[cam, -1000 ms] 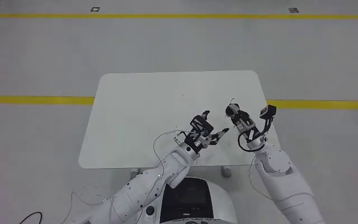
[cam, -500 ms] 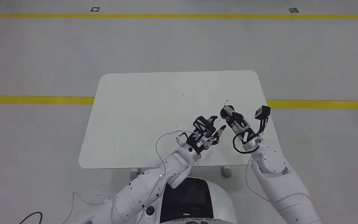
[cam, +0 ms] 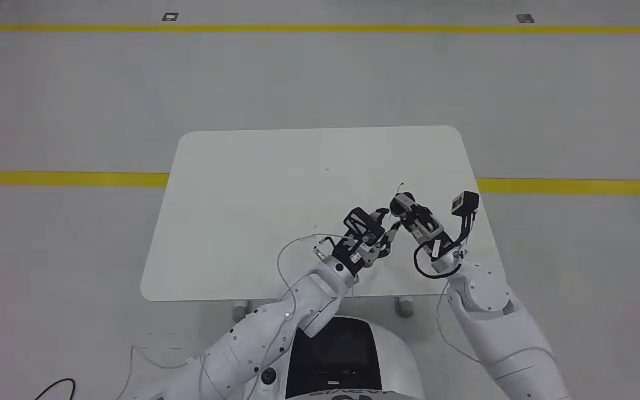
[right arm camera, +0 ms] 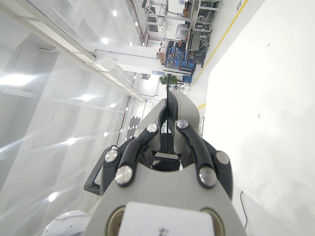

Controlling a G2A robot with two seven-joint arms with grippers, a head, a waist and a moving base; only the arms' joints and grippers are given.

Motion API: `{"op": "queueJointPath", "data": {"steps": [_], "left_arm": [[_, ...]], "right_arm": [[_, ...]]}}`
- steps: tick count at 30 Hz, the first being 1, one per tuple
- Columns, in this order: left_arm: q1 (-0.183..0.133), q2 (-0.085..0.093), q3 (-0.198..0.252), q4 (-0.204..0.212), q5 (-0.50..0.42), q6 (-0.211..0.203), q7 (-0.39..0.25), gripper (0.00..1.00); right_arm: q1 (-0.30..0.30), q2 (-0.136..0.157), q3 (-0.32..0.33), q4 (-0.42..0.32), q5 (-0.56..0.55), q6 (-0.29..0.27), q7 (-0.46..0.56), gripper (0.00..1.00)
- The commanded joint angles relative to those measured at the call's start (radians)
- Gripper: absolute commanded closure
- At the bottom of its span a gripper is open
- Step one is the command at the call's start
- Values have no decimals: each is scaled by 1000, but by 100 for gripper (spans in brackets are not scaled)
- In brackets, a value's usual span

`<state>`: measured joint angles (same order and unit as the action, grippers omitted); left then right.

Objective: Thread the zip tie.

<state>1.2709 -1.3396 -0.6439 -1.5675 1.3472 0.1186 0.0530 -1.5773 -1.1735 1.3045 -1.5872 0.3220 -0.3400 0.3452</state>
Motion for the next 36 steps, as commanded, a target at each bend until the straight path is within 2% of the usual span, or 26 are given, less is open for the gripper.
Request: {"op": "queueJointPath", "data": {"steps": [1,15,19,20,30,31,32,33,34,36], "left_arm": [[3,0,-5,1,0,-3,-2,82],[20,1,-28,-12,17,-11,-14,83],[22,0,-31,-11,20,-13,-16,89],[22,-1,-32,-11,20,-14,-17,100],[26,-4,-38,-7,22,-22,-16,100],[27,-4,-39,-7,23,-23,-16,100],[27,-5,-39,-7,23,-24,-15,100],[28,-5,-40,-6,23,-25,-15,100],[28,-5,-41,-6,24,-26,-14,100],[30,-5,-43,-6,25,-28,-12,100]], "right_arm": [[-2,-1,2,-2,-3,0,4,100],[4,-10,3,7,-13,0,41,100],[5,-12,5,10,-15,0,46,100],[6,-12,6,11,-15,0,47,100],[12,-17,8,25,-13,0,53,100],[12,-18,8,27,-13,0,54,97],[12,-18,8,29,-11,0,56,75],[13,-19,8,31,-10,0,57,9],[13,-19,8,33,-9,0,57,0],[14,-20,8,36,-7,0,57,0]]}}
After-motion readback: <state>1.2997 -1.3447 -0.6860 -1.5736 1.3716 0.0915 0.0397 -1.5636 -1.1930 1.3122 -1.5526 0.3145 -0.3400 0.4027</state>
